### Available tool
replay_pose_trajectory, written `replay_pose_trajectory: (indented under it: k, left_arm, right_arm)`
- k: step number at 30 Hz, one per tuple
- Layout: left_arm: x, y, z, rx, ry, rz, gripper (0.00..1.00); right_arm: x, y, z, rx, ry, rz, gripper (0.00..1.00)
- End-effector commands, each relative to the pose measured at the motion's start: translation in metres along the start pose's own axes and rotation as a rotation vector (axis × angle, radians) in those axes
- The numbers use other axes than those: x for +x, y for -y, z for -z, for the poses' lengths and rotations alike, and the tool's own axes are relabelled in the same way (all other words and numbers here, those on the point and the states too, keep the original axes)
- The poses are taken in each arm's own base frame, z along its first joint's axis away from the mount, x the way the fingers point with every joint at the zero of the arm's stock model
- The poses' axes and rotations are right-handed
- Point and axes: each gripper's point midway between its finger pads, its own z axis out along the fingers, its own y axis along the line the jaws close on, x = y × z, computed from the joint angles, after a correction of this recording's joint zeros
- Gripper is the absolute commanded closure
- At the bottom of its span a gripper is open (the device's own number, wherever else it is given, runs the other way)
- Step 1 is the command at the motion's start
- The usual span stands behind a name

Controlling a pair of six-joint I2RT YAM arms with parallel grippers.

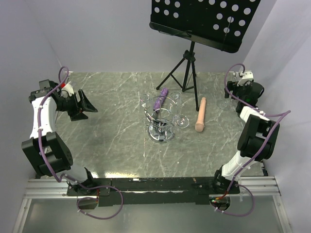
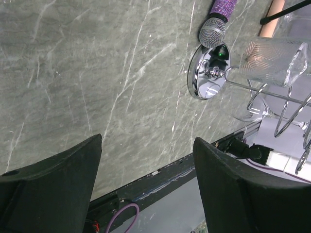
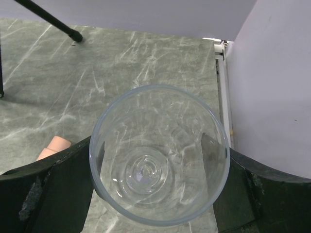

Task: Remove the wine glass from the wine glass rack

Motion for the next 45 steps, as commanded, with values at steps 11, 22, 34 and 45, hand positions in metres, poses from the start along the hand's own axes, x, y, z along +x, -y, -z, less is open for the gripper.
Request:
replay_pose_trajectory:
  k: [11, 22, 34, 45]
  left_arm:
    - [-0.007, 0.006, 0.003, 0.035, 0.025, -0.014, 0.21]
    - [-0.010, 0.009, 0.000, 0.064, 0.021, -0.008, 0.21]
    - [-0.041, 0.030, -0.008, 0.240, 0.041, 0.020, 0.22]
    - [-0.087, 0.083, -0.008, 0.437, 0.230, -0.232, 0.22]
  right_arm:
    - [-0.033, -0.024, 0.017, -0.088, 0.112, 0.098, 0.40]
    - [-0.041, -0.021, 0.029, -0.052, 0.106, 0.079, 0.00]
    - [-0.120, -0.030, 0.103, -0.006, 0.177, 0.067, 0.00]
    - [-0.135, -0.127, 0.214, -0.314, 0.104, -0.005, 0.03]
